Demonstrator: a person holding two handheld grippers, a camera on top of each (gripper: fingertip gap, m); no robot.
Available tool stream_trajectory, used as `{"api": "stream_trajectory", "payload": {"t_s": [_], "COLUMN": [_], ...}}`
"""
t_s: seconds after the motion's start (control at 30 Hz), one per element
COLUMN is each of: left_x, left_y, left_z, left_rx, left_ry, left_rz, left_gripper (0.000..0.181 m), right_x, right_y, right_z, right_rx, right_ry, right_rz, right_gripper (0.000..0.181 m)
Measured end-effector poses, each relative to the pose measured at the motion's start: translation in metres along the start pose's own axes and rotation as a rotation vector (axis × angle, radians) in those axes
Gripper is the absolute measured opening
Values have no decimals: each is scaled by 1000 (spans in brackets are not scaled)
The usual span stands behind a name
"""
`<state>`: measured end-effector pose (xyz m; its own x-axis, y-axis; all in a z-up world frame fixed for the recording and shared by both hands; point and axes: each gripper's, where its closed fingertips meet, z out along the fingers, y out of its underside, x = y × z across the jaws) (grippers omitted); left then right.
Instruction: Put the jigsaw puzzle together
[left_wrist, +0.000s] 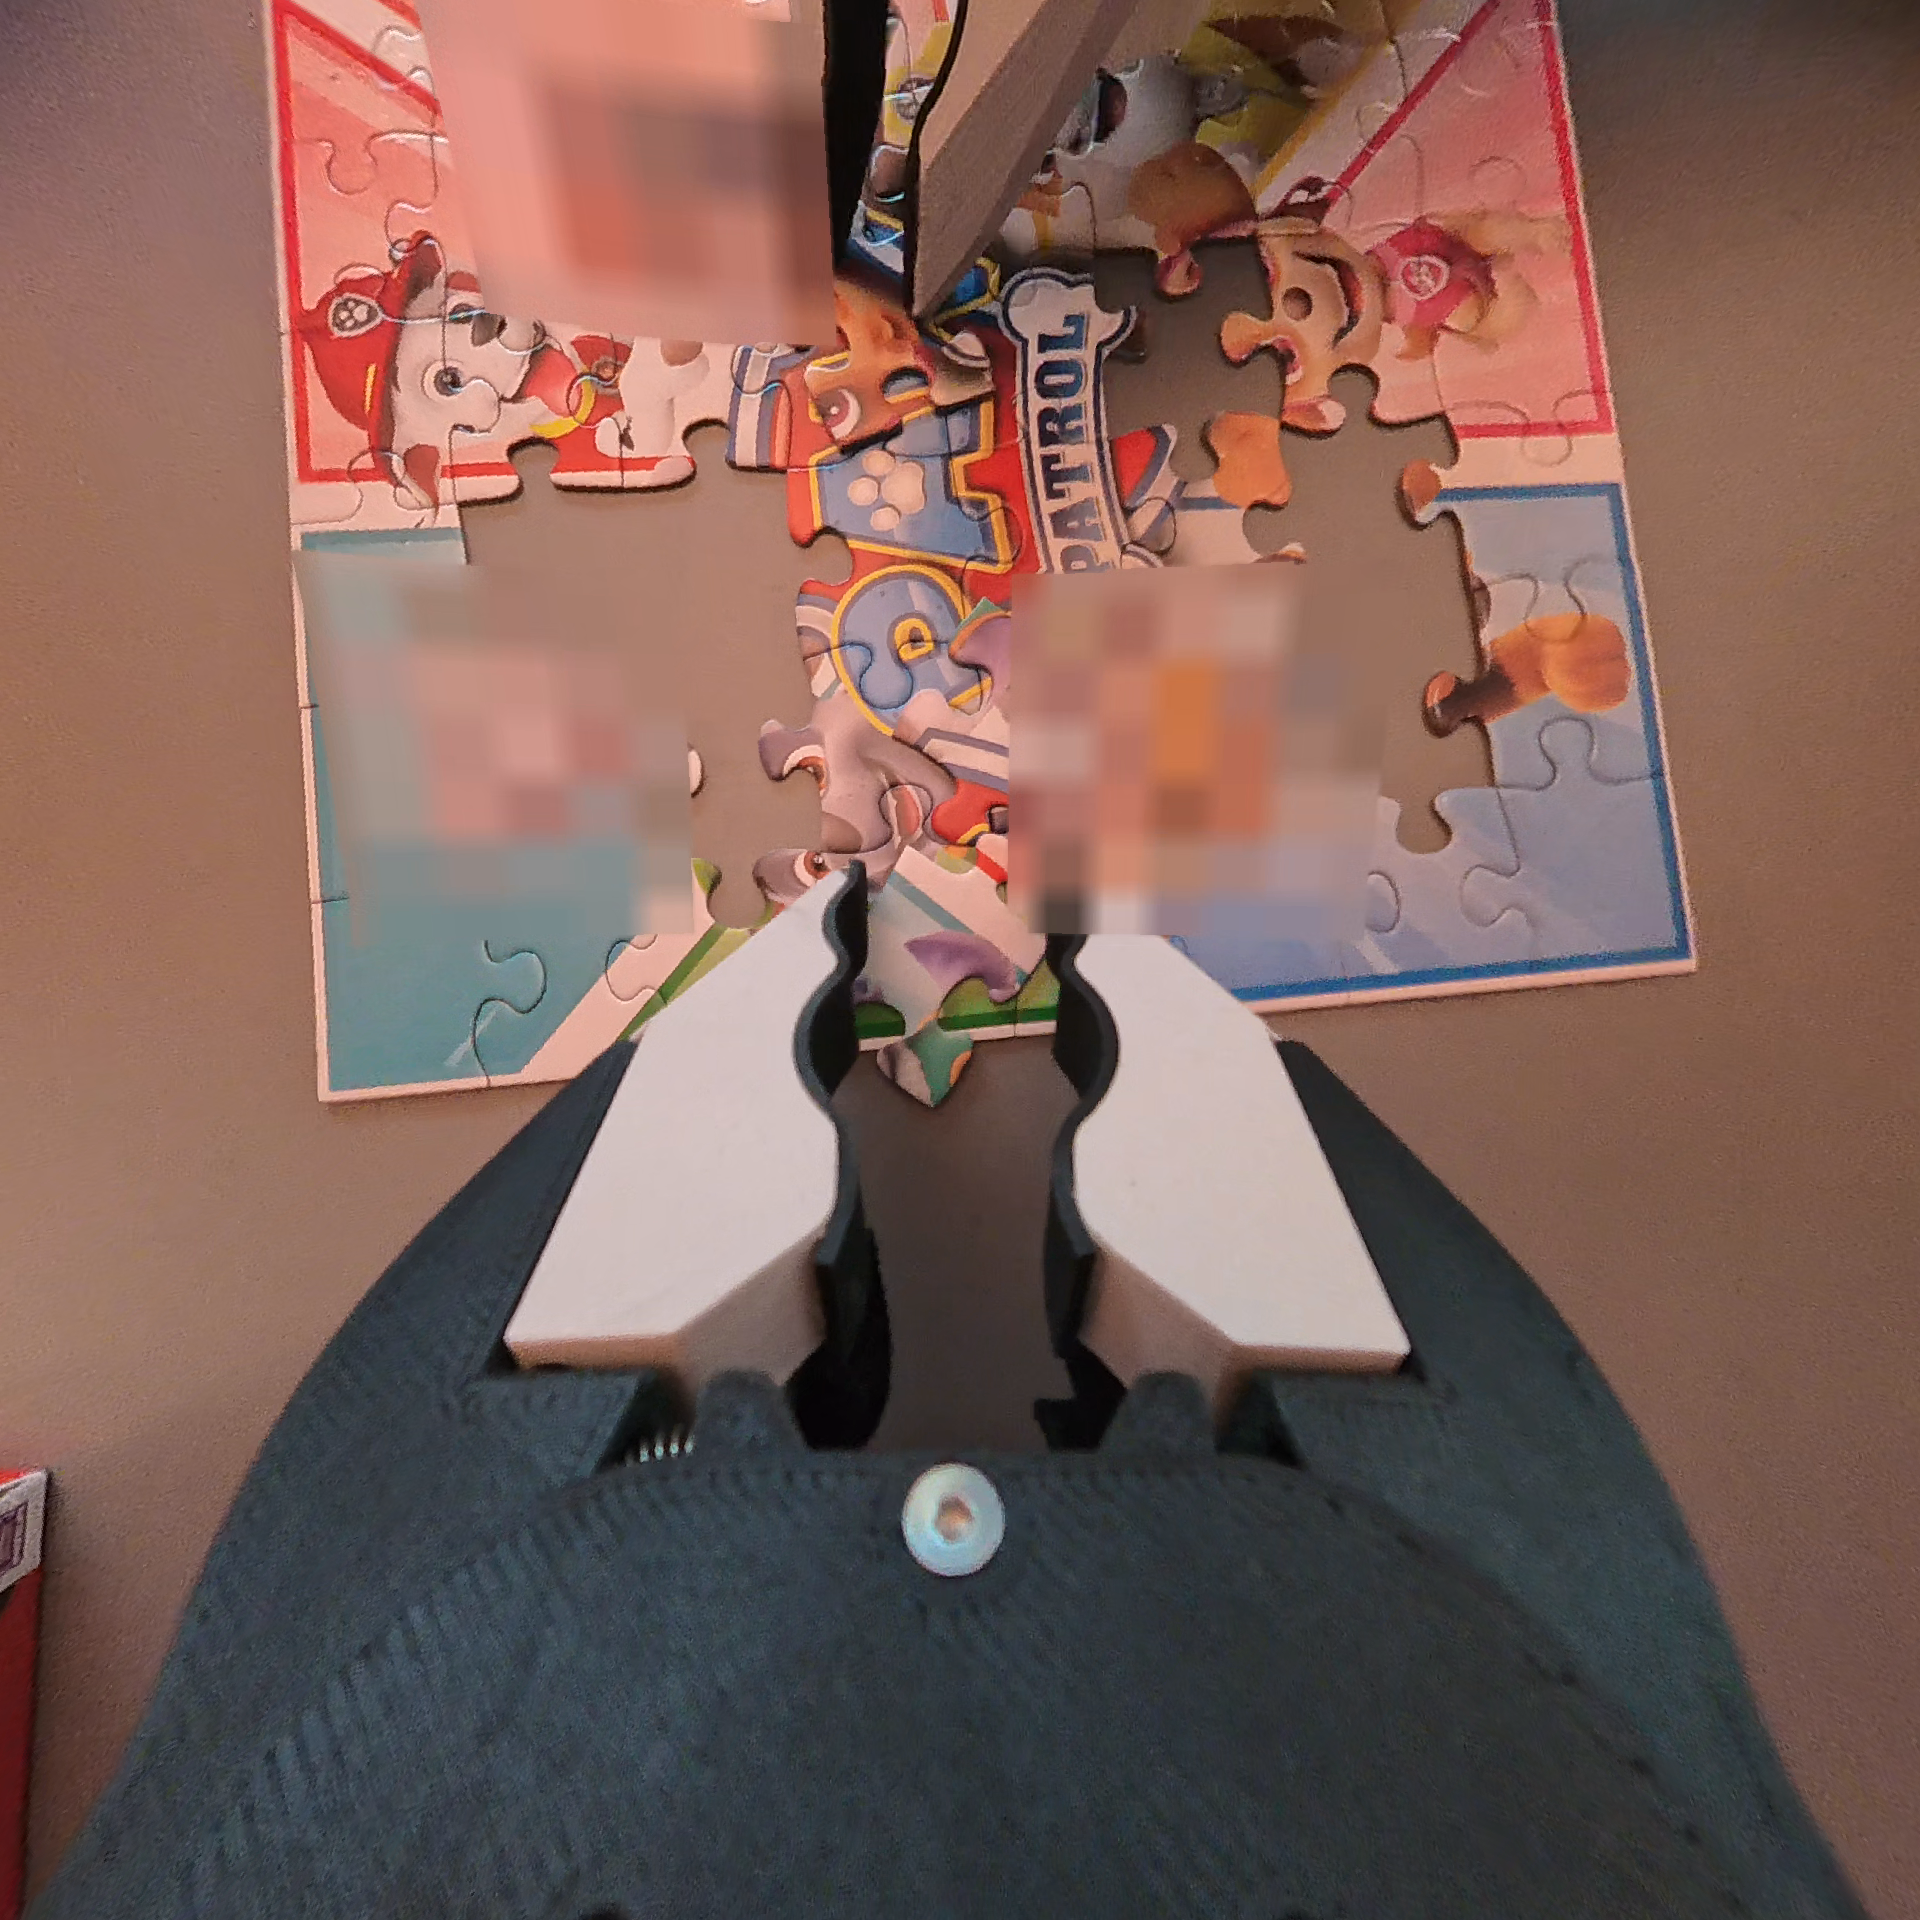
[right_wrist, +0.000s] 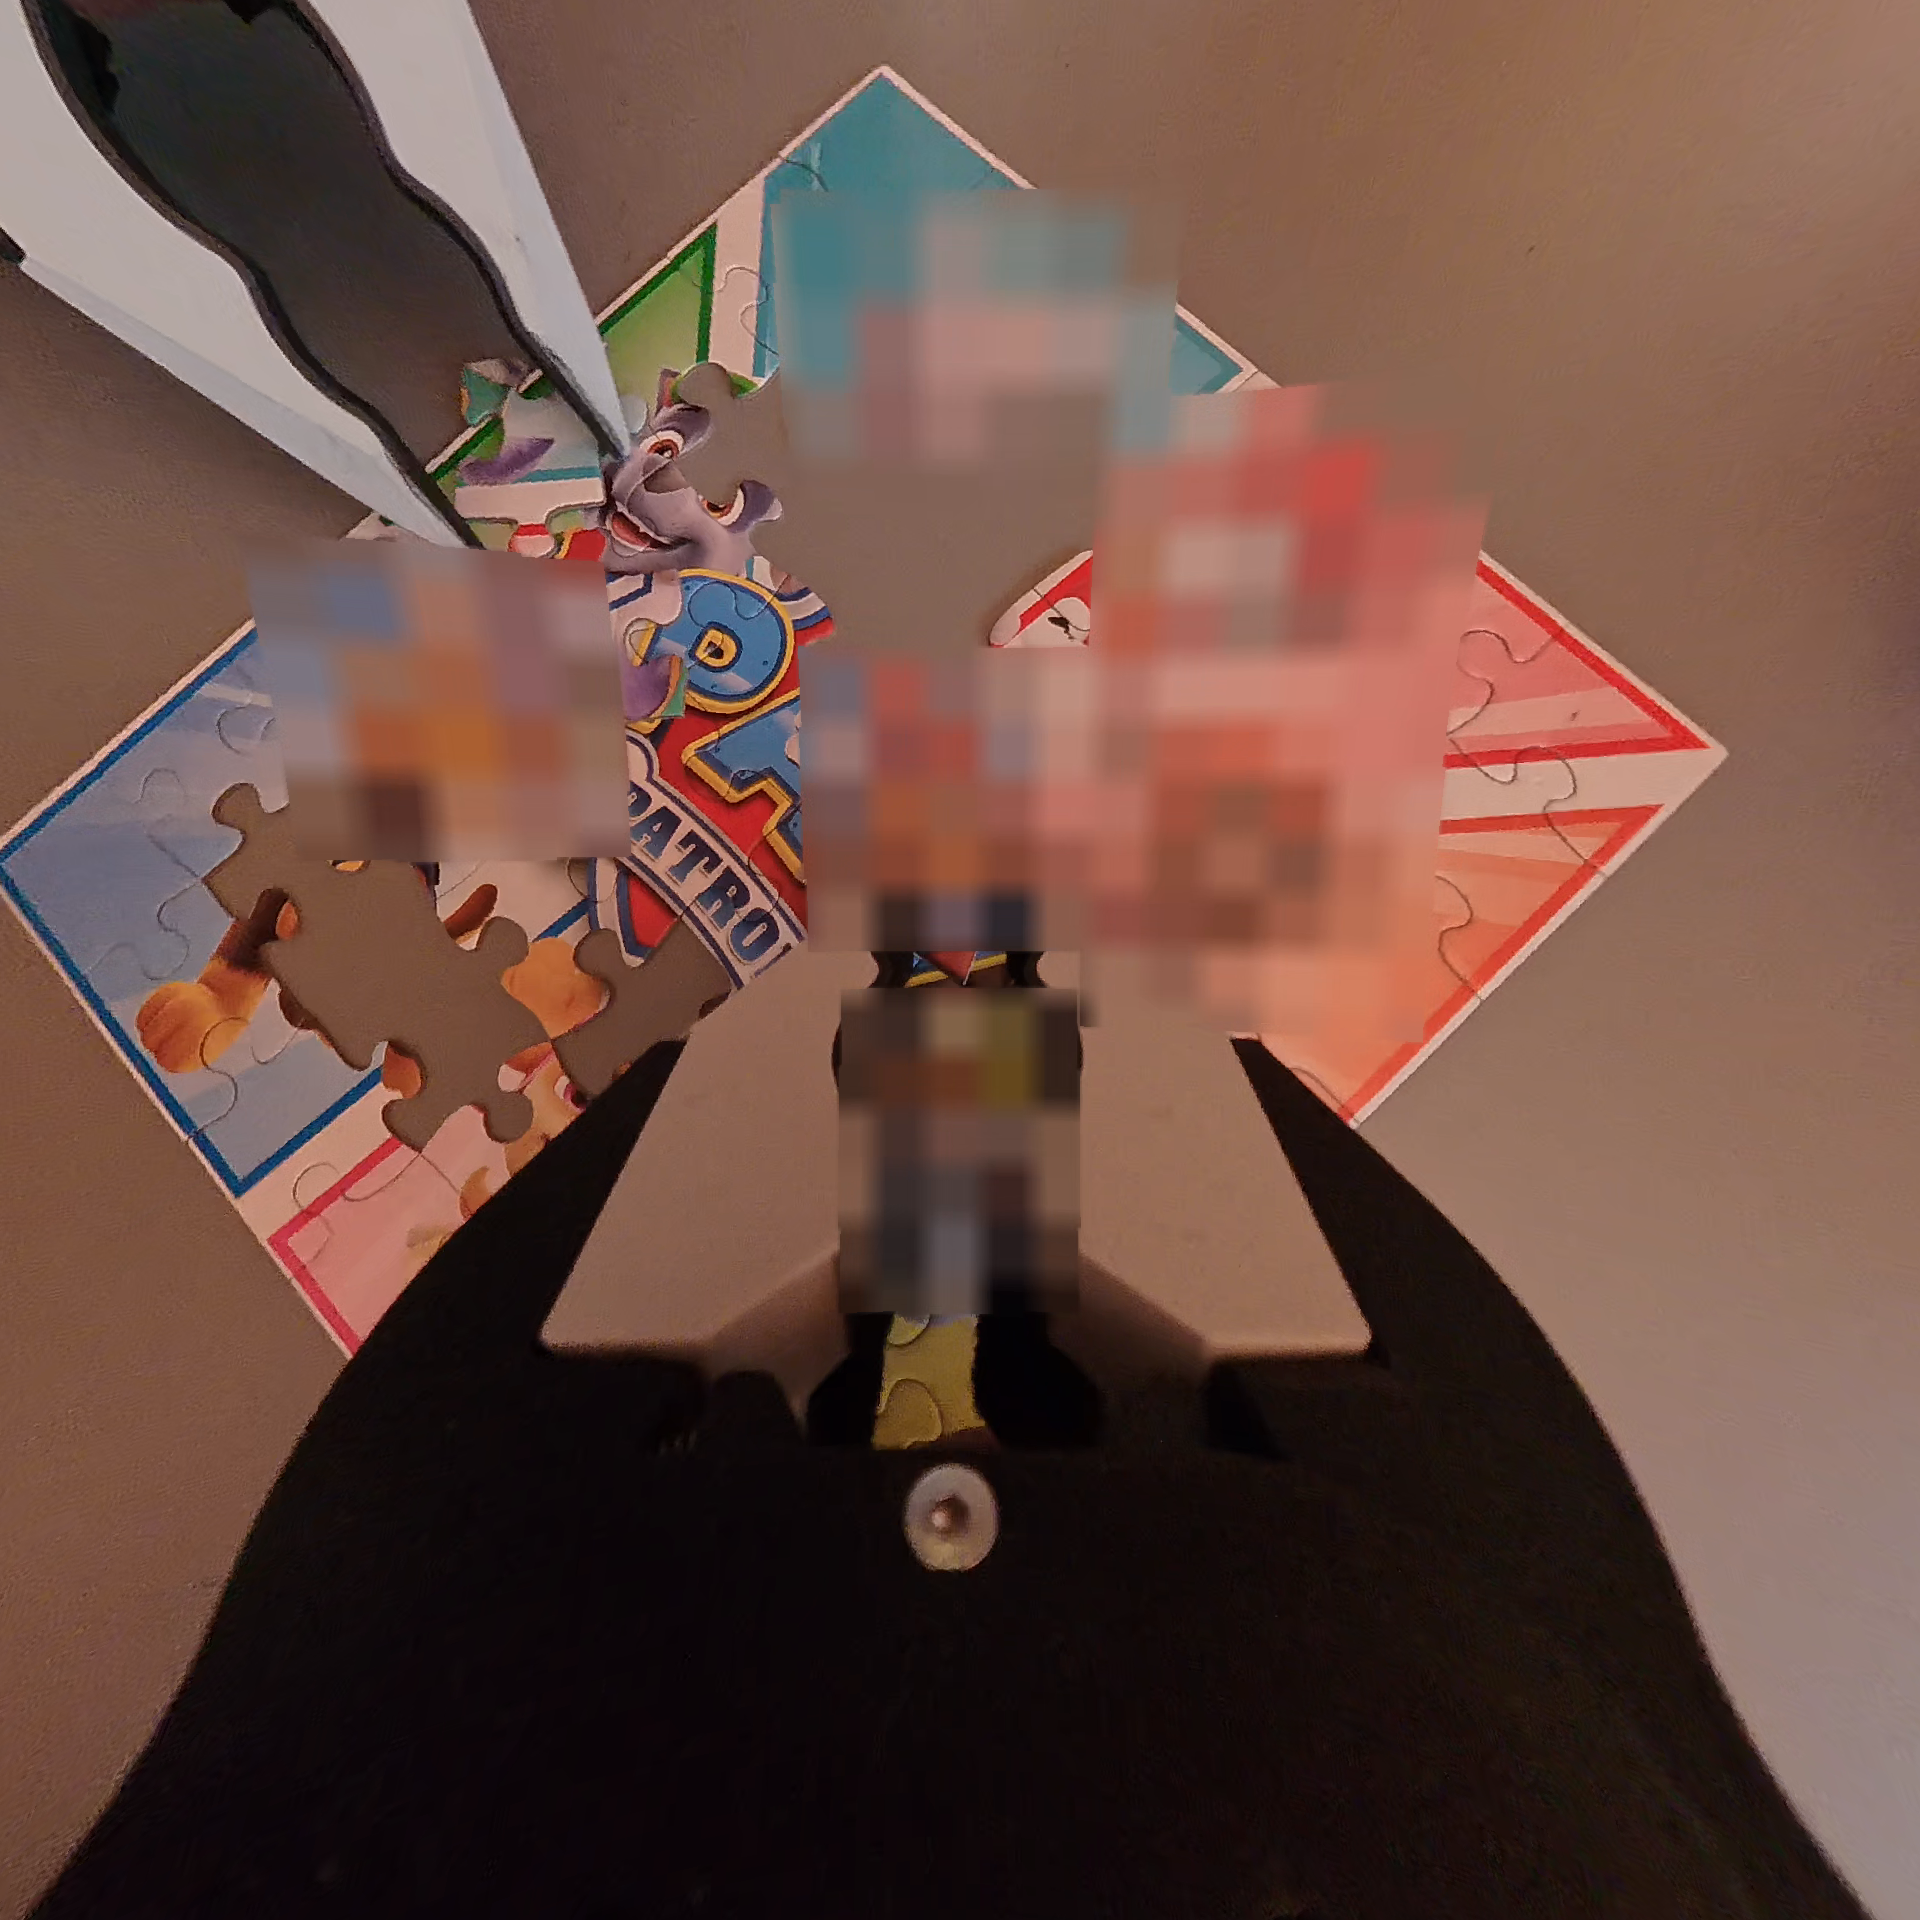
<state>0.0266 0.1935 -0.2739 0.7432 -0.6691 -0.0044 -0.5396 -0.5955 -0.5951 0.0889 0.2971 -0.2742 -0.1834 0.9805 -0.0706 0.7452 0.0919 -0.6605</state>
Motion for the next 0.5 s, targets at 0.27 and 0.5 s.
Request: {"api": "stream_trajectory", "payload": {"t_s": [0.27, 0.5], "left_x": [16, 17], "left_y": [-8, -7], "left_z": [4, 7], "left_rx": [-12, -22], "left_ry": [25, 20], "left_rz": [39, 48], "left_gripper": [48, 49], "right_x": [-15, -20], "right_y": [6, 20], "right_z": [-15, -45], "right_rx": [70, 91], "right_ry": [9, 131], "right_rz": [30, 27], "right_gripper": [14, 14]}}
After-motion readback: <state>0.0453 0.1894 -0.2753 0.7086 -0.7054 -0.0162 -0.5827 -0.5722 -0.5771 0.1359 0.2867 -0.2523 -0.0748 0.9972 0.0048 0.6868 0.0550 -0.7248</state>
